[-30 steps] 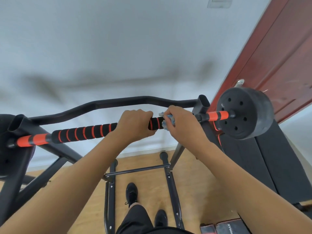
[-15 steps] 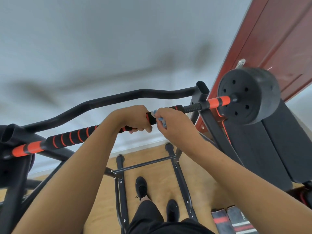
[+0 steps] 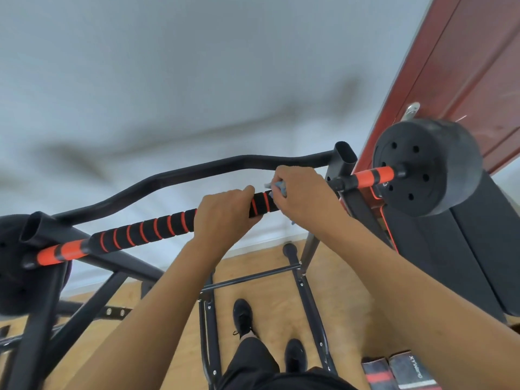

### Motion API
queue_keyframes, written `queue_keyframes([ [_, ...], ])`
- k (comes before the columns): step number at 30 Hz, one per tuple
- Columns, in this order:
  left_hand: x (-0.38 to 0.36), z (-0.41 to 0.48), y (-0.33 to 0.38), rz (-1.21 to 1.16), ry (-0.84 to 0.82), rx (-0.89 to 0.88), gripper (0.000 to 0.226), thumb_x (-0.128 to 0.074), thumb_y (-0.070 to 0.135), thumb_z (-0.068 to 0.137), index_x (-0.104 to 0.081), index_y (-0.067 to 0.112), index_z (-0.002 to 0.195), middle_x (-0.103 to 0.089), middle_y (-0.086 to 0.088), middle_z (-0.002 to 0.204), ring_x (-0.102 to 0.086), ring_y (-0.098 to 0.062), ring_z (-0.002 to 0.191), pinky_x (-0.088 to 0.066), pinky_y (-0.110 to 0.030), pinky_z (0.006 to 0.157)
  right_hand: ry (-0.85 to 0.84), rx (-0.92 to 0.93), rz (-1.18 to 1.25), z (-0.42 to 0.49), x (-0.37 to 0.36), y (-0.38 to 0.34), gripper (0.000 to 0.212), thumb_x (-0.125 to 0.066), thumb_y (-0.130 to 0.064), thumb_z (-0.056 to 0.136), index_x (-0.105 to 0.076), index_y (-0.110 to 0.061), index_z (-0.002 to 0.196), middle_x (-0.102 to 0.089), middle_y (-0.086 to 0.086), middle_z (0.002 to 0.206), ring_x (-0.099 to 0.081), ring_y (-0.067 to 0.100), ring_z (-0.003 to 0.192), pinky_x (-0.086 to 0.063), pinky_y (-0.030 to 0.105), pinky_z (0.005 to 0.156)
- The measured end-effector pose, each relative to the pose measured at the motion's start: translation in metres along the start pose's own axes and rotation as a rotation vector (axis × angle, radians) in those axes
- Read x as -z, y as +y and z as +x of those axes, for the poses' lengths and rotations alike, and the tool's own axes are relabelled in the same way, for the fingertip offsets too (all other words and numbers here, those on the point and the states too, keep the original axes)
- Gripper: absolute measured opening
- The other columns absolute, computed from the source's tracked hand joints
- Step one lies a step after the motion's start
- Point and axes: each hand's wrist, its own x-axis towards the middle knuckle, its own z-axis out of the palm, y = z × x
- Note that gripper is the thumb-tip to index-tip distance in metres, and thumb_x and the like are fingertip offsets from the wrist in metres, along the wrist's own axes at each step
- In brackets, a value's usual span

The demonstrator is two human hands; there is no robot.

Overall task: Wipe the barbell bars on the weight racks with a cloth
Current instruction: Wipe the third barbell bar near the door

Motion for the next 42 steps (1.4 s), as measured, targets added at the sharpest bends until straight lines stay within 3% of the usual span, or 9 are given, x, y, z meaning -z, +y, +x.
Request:
queue_keyframes([
  [3, -0.002, 0.008, -0.005, -0.046, -0.055, 0.017, 0.033, -0.057, 0.058, 0.098, -0.048, 0.027, 0.090, -0.048, 0.009, 0.062, -0.051, -0.014, 0.057, -0.034, -0.028, 0.057, 0.014, 0.041, -0.036, -0.009, -0.011, -0.004, 0.014, -0.051, -0.027, 0.102, -0.059, -0.015, 0.104, -0.062, -0.002, 0.087, -0.061, 0.017, 0.078, -0.055, 0.033, 0.077],
  [7, 0.002, 0.023, -0.013, -0.237, -0.264, 0.024, 0.034, -0.065, 0.064, 0.091, -0.056, 0.032, 0.084, -0.061, 0.010, 0.070, -0.056, -0.008, 0.060, -0.036, -0.023, 0.054, 0.004, 0.061, 0.058, -0.035, -0.019, 0.003, 0.008, -0.054, -0.021, 0.102, -0.059, -0.015, 0.103, -0.049, -0.013, 0.077, -0.055, 0.013, 0.070, -0.048, 0.027, 0.066],
  [10, 0.002, 0.027, -0.017, -0.326, -0.350, 0.015, 0.034, -0.071, 0.061, 0.088, -0.055, 0.032, 0.086, -0.061, 0.010, 0.072, -0.058, -0.008, 0.063, -0.039, -0.022, 0.056, -0.159, 0.005, -0.016, -0.060, -0.032, 0.012, 0.007, -0.053, -0.027, 0.102, -0.055, -0.023, 0.096, -0.051, -0.013, 0.077, -0.057, 0.010, 0.070, -0.047, 0.018, 0.064],
  [12, 0.001, 0.028, -0.018, -0.332, -0.349, 0.002, 0.033, -0.072, 0.061, 0.087, -0.056, 0.032, 0.088, -0.060, 0.010, 0.072, -0.058, -0.007, 0.064, -0.041, -0.023, 0.057, -0.190, -0.004, 0.017, -0.067, -0.027, 0.011, 0.013, -0.054, -0.029, 0.102, -0.048, -0.028, 0.091, -0.047, -0.016, 0.072, -0.053, 0.006, 0.065, -0.039, 0.013, 0.058],
  [16, 0.000, 0.026, -0.019, -0.311, -0.308, 0.020, 0.034, -0.071, 0.061, 0.088, -0.055, 0.032, 0.084, -0.060, 0.009, 0.068, -0.058, -0.008, 0.060, -0.039, -0.023, 0.055, 0.051, 0.019, 0.102, -0.027, 0.003, 0.002, 0.008, -0.061, -0.027, 0.099, -0.060, -0.019, 0.099, -0.060, -0.010, 0.078, -0.061, 0.007, 0.070, -0.046, 0.013, 0.065],
  [21, 0.001, 0.026, -0.019, -0.326, -0.340, 0.038, 0.032, -0.072, 0.060, 0.088, -0.057, 0.032, 0.086, -0.062, 0.008, 0.070, -0.059, -0.009, 0.061, -0.039, -0.022, 0.055, -0.036, -0.039, -0.112, -0.005, -0.008, -0.006, 0.017, -0.052, -0.027, 0.103, -0.061, -0.013, 0.108, -0.066, 0.001, 0.094, -0.065, 0.017, 0.084, -0.055, 0.030, 0.083],
  [30, 0.002, 0.026, -0.019, -0.316, -0.325, 0.032, 0.033, -0.073, 0.061, 0.086, -0.056, 0.033, 0.093, -0.060, 0.010, 0.073, -0.057, -0.007, 0.062, -0.037, -0.022, 0.054, -0.146, -0.051, -0.008, -0.040, 0.001, -0.002, 0.009, -0.053, -0.026, 0.102, -0.055, -0.017, 0.100, -0.059, -0.004, 0.084, -0.061, 0.013, 0.072, -0.058, 0.036, 0.073],
  [35, 0.003, 0.027, -0.019, -0.330, -0.336, 0.031, 0.035, -0.074, 0.060, 0.086, -0.053, 0.032, 0.093, -0.058, 0.010, 0.071, -0.055, -0.007, 0.061, -0.037, -0.022, 0.054, -0.010, -0.078, 0.113, -0.014, 0.009, 0.001, 0.013, -0.055, -0.025, 0.101, -0.059, -0.013, 0.098, -0.059, -0.007, 0.077, -0.060, 0.014, 0.069, -0.057, 0.033, 0.072],
  [42, 0.001, 0.034, -0.021, -0.355, -0.448, 0.033, 0.035, -0.077, 0.053, 0.085, -0.055, 0.029, 0.097, -0.060, 0.005, 0.077, -0.058, -0.010, 0.067, -0.042, -0.025, 0.059, -0.029, -0.019, -0.086, -0.030, -0.006, -0.006, 0.008, -0.048, -0.023, 0.104, -0.051, -0.016, 0.101, -0.060, 0.000, 0.089, -0.060, 0.018, 0.075, -0.053, 0.031, 0.070],
])
